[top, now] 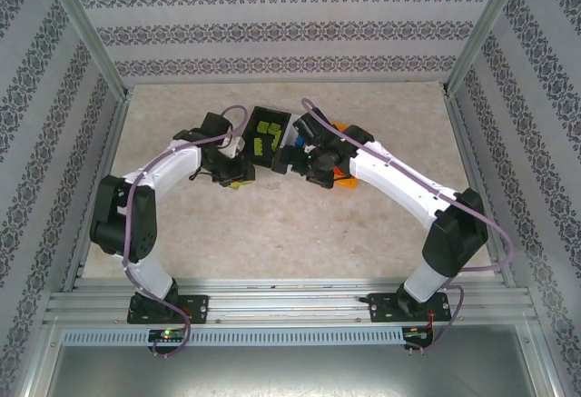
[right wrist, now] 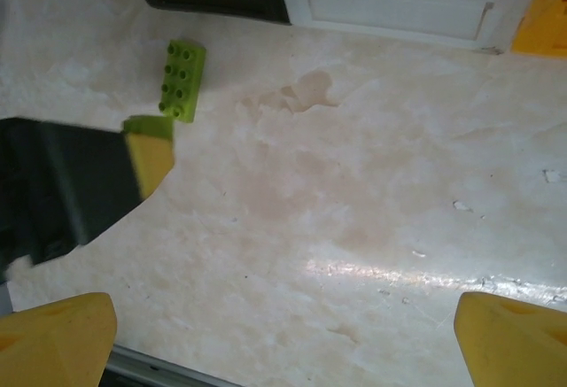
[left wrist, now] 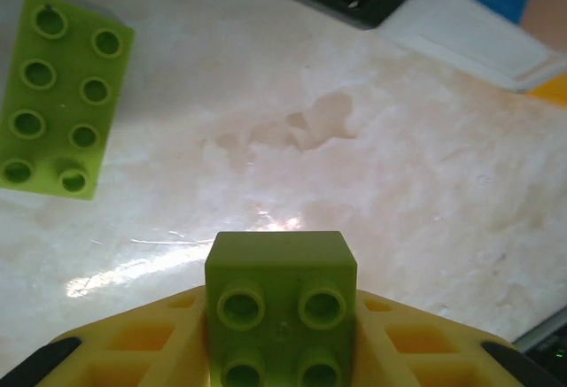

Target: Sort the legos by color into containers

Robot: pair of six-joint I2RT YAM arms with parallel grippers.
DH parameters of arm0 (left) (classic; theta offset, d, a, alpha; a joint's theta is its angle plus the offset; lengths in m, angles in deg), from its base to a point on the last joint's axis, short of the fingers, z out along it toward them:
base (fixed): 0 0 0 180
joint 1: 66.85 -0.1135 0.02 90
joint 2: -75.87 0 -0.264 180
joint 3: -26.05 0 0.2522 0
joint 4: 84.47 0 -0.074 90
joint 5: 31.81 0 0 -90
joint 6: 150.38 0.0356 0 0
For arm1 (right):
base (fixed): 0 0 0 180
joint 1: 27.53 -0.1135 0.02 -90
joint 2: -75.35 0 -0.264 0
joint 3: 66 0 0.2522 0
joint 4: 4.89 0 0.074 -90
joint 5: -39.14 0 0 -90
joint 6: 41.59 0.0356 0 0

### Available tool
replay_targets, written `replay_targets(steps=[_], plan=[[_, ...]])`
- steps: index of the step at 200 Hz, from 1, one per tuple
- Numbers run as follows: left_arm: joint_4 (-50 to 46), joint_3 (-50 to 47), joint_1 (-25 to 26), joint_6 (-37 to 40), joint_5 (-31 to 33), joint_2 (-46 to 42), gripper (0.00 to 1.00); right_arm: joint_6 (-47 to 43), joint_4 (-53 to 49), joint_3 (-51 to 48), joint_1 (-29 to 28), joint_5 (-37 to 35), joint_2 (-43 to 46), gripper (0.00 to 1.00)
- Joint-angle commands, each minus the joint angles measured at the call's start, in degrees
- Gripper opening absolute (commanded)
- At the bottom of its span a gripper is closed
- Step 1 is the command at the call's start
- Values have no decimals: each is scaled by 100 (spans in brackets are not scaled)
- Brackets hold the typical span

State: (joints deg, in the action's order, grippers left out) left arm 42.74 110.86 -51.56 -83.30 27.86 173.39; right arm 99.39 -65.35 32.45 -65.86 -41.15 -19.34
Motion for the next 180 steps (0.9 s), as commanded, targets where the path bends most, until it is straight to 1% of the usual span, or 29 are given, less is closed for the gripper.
replay_targets(steps=[1, 17, 40, 66, 102, 137, 151, 180], plan=[[89, 128, 6, -494, -369, -461, 39, -470, 53, 180, 388, 281, -93, 98], [161, 194, 6, -826, -538, -536, 39, -580, 146, 126, 643, 463, -102, 98], [470, 288, 3, -1434, -632, -613, 40, -616, 574, -109, 901, 719, -76, 98], [842, 597, -5, -2095, -715, -469, 40, -637, 934, -339, 1070, 1035, -135, 98], [1429, 1059, -13, -3058, -814, -96, 40, -1055, 1039, -638, 1108, 1015, -94, 98], [2070, 1381, -128, -3741, -1026, 387, 40, -1286, 1148, -1028, 1117, 923, -42, 98], [2211, 1533, -229, -3830, -1087, 605, 39, -1160, 1062, -1089, 1094, 853, 76, 98], [1658, 2095, -408, -3426, -984, 986, 39, -741, 665, -982, 853, 297, 599, 98]])
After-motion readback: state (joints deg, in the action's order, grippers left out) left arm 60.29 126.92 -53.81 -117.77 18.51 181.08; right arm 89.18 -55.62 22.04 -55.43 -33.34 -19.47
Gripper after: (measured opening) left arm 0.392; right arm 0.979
